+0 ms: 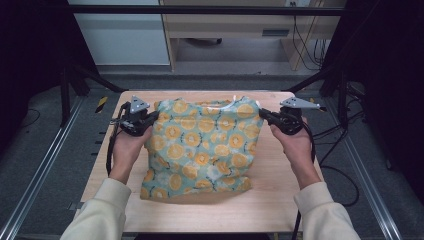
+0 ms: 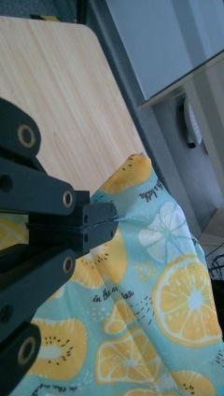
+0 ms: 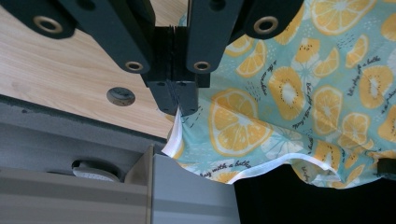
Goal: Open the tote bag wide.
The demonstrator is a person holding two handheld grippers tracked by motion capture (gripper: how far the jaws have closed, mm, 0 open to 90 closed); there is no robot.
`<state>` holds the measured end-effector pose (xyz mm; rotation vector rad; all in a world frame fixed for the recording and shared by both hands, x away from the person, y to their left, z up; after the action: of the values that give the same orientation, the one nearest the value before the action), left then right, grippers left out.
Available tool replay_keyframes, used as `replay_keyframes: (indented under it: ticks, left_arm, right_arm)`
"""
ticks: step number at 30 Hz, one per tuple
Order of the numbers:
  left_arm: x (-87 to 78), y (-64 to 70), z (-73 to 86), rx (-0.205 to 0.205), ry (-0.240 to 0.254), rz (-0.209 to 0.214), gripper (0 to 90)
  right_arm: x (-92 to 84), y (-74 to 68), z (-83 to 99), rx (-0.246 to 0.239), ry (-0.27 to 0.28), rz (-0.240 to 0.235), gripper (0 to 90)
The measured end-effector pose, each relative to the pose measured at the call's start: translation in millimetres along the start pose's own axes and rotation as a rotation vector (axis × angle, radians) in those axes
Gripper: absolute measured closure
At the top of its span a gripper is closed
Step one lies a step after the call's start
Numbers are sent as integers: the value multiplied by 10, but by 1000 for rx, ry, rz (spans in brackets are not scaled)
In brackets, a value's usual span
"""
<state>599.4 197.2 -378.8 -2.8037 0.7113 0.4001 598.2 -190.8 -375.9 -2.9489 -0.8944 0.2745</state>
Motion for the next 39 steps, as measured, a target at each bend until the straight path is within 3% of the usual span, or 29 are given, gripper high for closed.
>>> replay_keyframes:
  ticks: [9, 19, 30, 35, 39]
  left_arm:
    - [-160, 25, -15, 42, 30, 16, 900]
    - [-462, 142, 121, 48, 93, 40, 900]
    - [-876, 343, 350, 13, 181, 79, 900]
    - [-1062, 418, 497, 3, 196, 103, 900]
    - [-1154, 481, 683, -8, 195, 127, 900]
  right_arm:
    - [-99, -54, 10, -11, 22, -26, 900]
    - [-435, -281, 167, -14, 59, -84, 899]
    - [-856, -520, 434, -11, 66, -142, 899]
    - [-1024, -645, 519, -3, 81, -169, 899]
    - [-1107, -721, 656, 4, 63, -182, 899]
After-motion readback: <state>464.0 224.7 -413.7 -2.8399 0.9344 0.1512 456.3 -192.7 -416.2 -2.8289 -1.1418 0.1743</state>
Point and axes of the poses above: each handheld gripper's, and its own axes: x roughly forward along the jaws, z roughly out of its underside, y roughly to its right, the point moved 6 cm from there along x, roughly forward along the jaws, and after that the axes turned 12 degrees about y, right-handed, at the moved point
